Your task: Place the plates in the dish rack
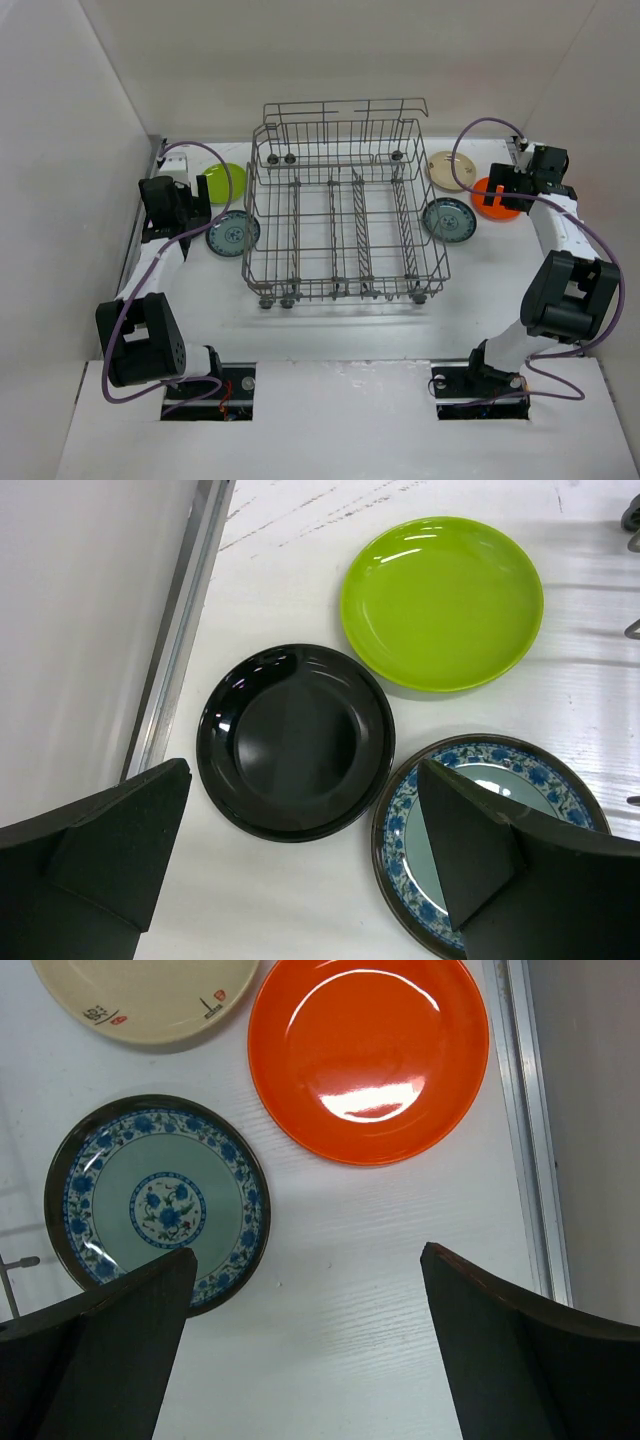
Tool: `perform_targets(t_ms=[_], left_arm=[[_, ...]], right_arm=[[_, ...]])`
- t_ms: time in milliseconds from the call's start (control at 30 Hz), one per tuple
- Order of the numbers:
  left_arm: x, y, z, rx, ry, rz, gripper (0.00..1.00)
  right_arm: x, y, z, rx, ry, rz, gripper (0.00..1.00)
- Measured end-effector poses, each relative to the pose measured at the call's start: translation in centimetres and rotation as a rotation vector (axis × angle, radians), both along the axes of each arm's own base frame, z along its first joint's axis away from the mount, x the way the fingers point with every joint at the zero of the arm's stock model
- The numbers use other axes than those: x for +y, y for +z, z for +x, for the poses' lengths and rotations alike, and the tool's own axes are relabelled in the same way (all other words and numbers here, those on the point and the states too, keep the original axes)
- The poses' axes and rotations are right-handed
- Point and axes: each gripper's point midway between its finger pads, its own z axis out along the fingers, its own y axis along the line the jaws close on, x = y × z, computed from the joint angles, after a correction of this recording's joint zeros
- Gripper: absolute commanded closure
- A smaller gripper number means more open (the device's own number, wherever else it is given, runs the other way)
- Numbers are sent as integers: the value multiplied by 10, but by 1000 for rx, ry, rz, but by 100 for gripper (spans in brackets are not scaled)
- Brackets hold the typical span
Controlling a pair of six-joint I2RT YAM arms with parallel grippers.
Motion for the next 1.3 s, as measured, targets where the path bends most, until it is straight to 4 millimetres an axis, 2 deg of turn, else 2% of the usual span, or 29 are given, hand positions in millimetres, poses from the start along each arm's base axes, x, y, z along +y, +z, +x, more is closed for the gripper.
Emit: perform_targets(t_ms=[267, 533, 667, 767, 900, 1100, 1233, 1300], left_arm=[[2, 0, 0, 0, 4, 0, 0], [3, 12, 4, -18, 5, 3, 0], [4, 20, 8, -35, 5, 6, 0], [4, 20, 8, -34, 6, 6, 0], [4, 20, 8, -34, 6, 6, 0], [3, 18, 6, -24, 5, 4, 0], [3, 18, 6, -23, 4, 4, 0], [3, 17, 6, -21, 5, 3, 0]], right_arm=[[-3, 6, 0, -15, 0, -17, 0], [-21, 33, 0, -73, 21, -149, 0], [-26, 39, 5, -97, 24, -225, 0], [-25, 45, 8, -186, 18, -267, 0], [-22, 49, 10, -214, 26, -306, 0], [-10, 42, 29, -186, 61, -203, 0], [-15, 32, 39, -151, 51, -60, 27], [-22, 27, 42, -128, 27, 9, 46]])
